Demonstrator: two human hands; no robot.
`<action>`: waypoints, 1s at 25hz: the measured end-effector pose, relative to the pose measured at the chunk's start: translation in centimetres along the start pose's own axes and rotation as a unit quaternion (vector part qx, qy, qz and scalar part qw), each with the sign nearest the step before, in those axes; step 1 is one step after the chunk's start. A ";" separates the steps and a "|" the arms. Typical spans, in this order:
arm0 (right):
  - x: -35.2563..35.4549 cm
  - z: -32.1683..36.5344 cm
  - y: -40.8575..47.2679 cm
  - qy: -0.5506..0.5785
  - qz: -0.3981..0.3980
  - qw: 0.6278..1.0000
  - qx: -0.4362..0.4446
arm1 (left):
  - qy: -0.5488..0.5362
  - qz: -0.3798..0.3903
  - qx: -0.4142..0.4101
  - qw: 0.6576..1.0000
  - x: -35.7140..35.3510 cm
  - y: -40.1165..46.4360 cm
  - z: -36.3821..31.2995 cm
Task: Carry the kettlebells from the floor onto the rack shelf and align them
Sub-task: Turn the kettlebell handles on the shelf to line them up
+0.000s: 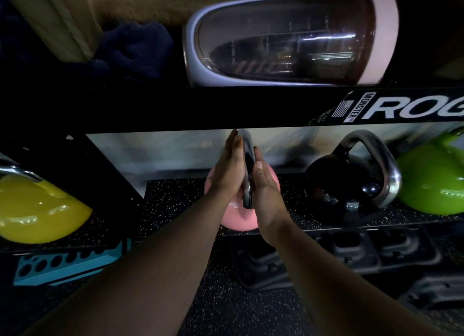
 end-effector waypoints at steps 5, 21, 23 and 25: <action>-0.2 -0.2 0.0 -0.014 -0.008 1.000 0.012 | 0.005 0.003 0.001 1.000 0.2 0.0 -0.2; 1.7 4.2 -1.8 -0.313 -0.050 0.943 0.103 | 0.053 0.063 0.001 0.997 5.0 -4.4 -0.4; 1.6 5.7 -3.4 -0.430 -0.080 0.875 0.208 | 0.081 0.053 -0.003 0.995 7.2 -5.3 -0.6; 0.5 6.7 -4.7 -0.489 -0.072 0.826 0.273 | 0.172 0.025 -0.039 0.984 9.8 -5.9 -1.1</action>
Point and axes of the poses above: each hand's wrist, its own y-axis towards the middle knuckle, its own x-axis out of the back of the hand, z = x × y, the point moved 1 cm from there along y, towards the middle knuckle, and after that the axes turned 11 degrees about -z, right-handed, at the moved point
